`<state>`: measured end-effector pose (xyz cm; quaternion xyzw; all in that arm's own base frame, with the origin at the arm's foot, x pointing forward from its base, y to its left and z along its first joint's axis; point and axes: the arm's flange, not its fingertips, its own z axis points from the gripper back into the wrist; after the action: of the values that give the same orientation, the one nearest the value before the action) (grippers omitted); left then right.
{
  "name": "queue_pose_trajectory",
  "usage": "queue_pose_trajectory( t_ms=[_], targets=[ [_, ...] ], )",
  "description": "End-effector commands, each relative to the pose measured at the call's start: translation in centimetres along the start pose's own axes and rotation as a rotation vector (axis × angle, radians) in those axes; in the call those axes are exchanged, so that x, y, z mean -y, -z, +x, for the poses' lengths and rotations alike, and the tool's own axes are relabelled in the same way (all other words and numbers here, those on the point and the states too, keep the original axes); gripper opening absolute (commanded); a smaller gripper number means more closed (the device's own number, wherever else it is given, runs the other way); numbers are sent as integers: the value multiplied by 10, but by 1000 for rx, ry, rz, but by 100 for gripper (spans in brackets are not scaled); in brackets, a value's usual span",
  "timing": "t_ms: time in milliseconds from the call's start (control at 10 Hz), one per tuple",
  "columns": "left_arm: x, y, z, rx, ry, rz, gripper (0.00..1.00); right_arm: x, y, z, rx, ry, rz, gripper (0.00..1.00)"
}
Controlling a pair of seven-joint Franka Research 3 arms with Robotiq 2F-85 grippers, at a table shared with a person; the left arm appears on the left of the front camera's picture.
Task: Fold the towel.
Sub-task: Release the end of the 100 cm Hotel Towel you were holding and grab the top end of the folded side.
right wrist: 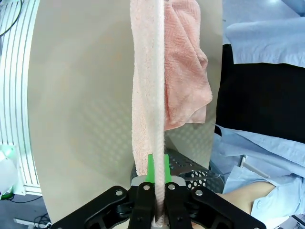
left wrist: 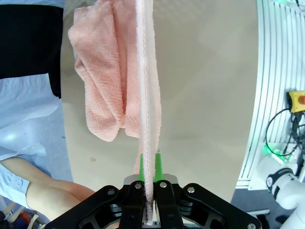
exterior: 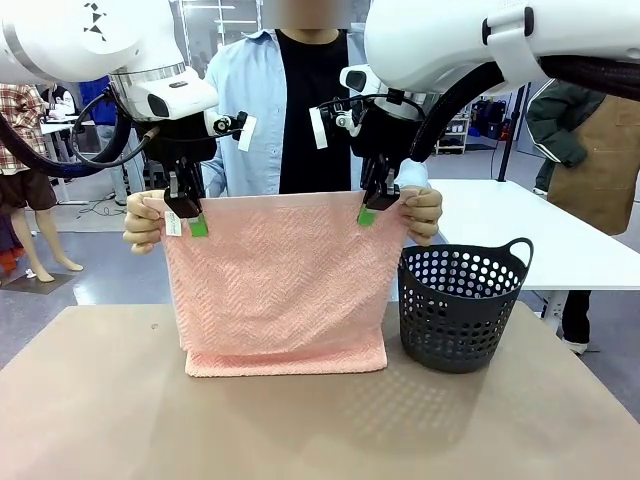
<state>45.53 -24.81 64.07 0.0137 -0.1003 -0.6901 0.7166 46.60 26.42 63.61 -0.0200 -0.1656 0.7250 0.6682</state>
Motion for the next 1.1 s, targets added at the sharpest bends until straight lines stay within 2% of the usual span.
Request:
queue_pose_trajectory(
  t_ms=[0,1000],
  targets=[
    [0,0,0,3,-1,-1,0,0,1,0,2,-11,-6,0],
    [0,0,0,3,-1,-1,0,0,1,0,2,-11,-6,0]
  ],
)
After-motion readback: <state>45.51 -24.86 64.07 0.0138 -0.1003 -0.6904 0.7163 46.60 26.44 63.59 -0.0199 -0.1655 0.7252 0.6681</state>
